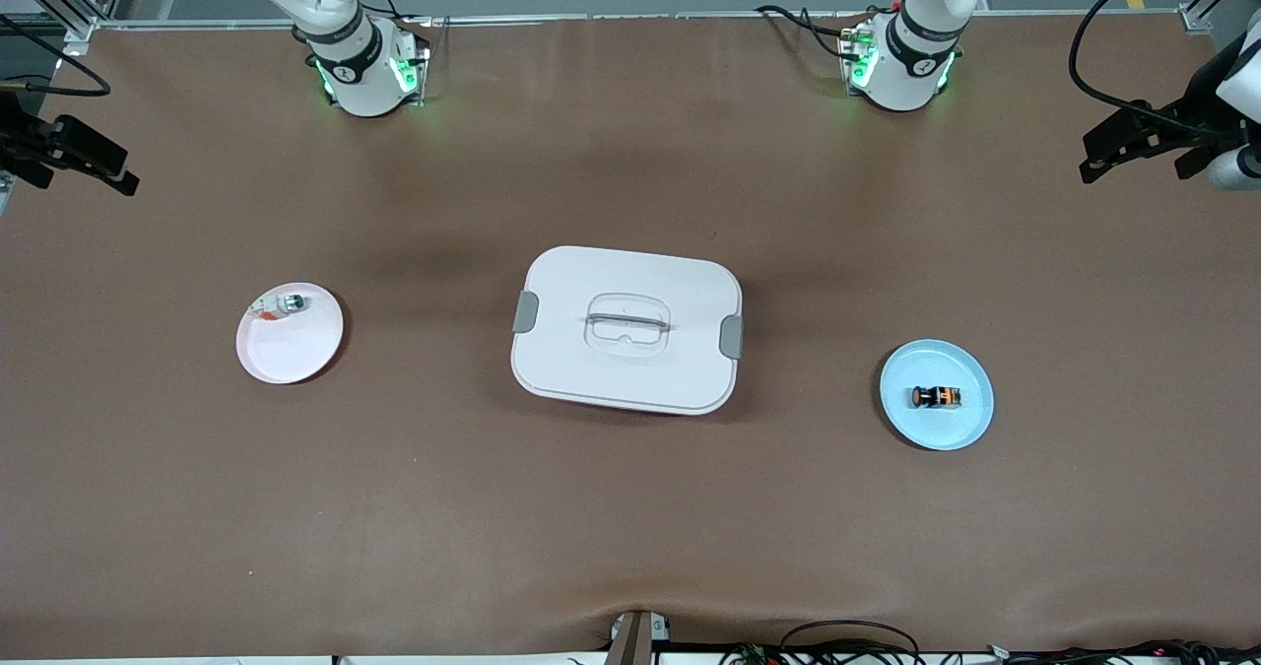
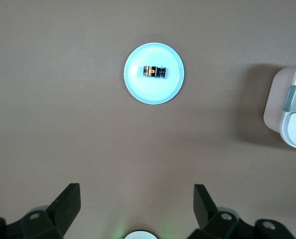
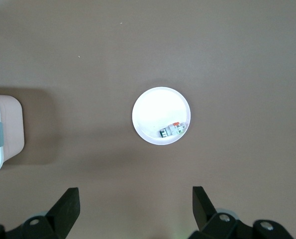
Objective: Transfer orange switch to right arm and place
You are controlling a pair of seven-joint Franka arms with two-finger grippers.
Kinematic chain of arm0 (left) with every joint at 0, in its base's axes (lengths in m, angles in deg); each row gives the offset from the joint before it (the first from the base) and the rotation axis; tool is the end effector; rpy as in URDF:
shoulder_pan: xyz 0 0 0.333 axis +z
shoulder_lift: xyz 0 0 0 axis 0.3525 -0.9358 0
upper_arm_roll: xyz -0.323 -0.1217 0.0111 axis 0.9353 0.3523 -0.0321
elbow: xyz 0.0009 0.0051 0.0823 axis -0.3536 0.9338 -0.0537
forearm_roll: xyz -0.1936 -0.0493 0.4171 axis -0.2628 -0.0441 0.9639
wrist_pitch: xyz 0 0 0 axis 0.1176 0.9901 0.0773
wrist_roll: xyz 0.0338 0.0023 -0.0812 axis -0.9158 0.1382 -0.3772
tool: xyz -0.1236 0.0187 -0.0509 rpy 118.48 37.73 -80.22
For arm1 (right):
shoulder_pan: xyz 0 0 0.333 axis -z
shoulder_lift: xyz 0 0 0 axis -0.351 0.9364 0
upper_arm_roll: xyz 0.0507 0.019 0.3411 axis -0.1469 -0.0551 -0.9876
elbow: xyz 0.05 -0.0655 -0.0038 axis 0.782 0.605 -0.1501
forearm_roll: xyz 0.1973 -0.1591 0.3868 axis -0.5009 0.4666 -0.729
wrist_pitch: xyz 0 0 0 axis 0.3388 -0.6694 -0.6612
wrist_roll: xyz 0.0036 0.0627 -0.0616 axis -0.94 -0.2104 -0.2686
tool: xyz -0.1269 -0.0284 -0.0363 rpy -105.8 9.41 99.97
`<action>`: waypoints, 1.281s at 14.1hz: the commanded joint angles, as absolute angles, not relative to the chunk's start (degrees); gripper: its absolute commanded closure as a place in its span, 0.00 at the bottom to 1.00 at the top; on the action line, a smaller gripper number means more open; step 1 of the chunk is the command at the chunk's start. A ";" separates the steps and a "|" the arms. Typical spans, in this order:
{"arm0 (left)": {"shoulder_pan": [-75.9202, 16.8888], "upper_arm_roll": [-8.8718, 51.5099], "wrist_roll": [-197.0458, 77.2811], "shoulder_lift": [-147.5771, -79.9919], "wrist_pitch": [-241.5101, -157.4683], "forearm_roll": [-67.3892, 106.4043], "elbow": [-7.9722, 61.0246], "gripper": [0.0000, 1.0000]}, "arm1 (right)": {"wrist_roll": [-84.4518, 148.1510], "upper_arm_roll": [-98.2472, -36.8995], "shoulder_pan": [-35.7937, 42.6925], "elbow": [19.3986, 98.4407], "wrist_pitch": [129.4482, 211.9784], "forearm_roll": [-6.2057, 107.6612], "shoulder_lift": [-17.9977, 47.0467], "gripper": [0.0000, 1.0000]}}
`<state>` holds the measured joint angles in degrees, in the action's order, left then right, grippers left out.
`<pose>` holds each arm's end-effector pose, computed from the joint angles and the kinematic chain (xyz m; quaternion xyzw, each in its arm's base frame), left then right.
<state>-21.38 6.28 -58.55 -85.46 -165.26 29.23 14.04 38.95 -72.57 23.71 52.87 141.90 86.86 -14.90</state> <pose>0.5935 -0.0399 0.6712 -0.9998 -0.0111 0.0140 0.0088 0.5827 -0.0351 0.6570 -0.9988 0.0491 0.0025 0.0074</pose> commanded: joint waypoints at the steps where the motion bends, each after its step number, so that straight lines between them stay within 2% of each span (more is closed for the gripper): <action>1: -21.08 6.25 -57.74 -85.44 -164.42 28.67 13.39 0.00 | 37.41 -72.67 24.59 53.06 142.10 85.99 -15.35 0.00; 6: -21.17 6.25 -57.91 -85.70 -164.42 29.29 13.39 0.00 | 37.41 -72.76 24.59 53.06 142.10 86.08 -15.36 0.00; 10: -21.69 6.33 -57.56 -89.12 -165.55 29.29 14.87 0.00 | 37.41 -72.76 24.50 52.97 142.10 86.08 -15.44 0.00; 18: -21.35 6.51 -56.95 -92.63 -189.96 30.60 31.57 0.00 | 37.41 -72.76 24.50 52.97 142.10 86.08 -15.36 0.00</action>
<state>-21.54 6.40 -58.04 -92.51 -184.99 29.42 27.93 38.27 -72.57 23.98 52.86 141.97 86.80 -14.90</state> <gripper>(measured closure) 0.000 0.000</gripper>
